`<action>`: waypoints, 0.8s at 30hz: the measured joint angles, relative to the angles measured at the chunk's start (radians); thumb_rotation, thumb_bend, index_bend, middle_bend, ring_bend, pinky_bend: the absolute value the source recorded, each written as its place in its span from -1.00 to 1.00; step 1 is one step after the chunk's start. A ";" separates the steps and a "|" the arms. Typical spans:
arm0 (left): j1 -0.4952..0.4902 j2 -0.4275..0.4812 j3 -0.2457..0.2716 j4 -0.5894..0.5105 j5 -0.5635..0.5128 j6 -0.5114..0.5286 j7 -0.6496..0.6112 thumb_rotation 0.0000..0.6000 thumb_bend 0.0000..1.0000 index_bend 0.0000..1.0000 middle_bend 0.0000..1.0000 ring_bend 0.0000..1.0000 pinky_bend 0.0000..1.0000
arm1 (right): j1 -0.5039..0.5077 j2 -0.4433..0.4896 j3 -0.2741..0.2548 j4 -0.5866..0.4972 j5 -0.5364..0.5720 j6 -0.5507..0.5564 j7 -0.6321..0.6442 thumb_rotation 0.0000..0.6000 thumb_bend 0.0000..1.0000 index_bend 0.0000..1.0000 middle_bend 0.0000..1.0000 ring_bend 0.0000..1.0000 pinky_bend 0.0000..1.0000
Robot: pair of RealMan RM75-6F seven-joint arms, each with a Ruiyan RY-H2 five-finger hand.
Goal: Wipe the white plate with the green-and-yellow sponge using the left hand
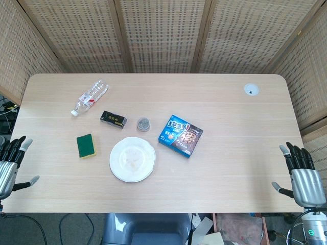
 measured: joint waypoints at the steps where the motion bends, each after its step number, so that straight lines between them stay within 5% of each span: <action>1: 0.000 -0.001 0.000 0.001 -0.001 -0.001 0.001 1.00 -1.00 -1.00 -1.00 -1.00 -1.00 | 0.000 0.001 0.000 0.000 0.001 0.000 0.001 1.00 -1.00 -1.00 -1.00 -1.00 -1.00; 13: -0.055 -0.026 -0.015 0.056 -0.033 -0.102 0.003 1.00 -1.00 -1.00 -1.00 -1.00 -1.00 | 0.005 -0.005 0.007 -0.008 0.013 -0.010 -0.008 1.00 -1.00 -1.00 -1.00 -1.00 -1.00; 19: -0.189 -0.101 -0.010 0.308 0.056 -0.212 -0.064 1.00 -1.00 -1.00 -1.00 -1.00 -1.00 | 0.018 -0.020 0.033 -0.002 0.078 -0.038 -0.038 1.00 -1.00 -1.00 -1.00 -1.00 -1.00; 24: -0.297 -0.211 0.023 0.639 0.170 -0.232 -0.196 1.00 -1.00 -0.99 -1.00 -1.00 -0.98 | 0.026 -0.033 0.053 0.006 0.124 -0.050 -0.073 1.00 -1.00 -1.00 -1.00 -1.00 -1.00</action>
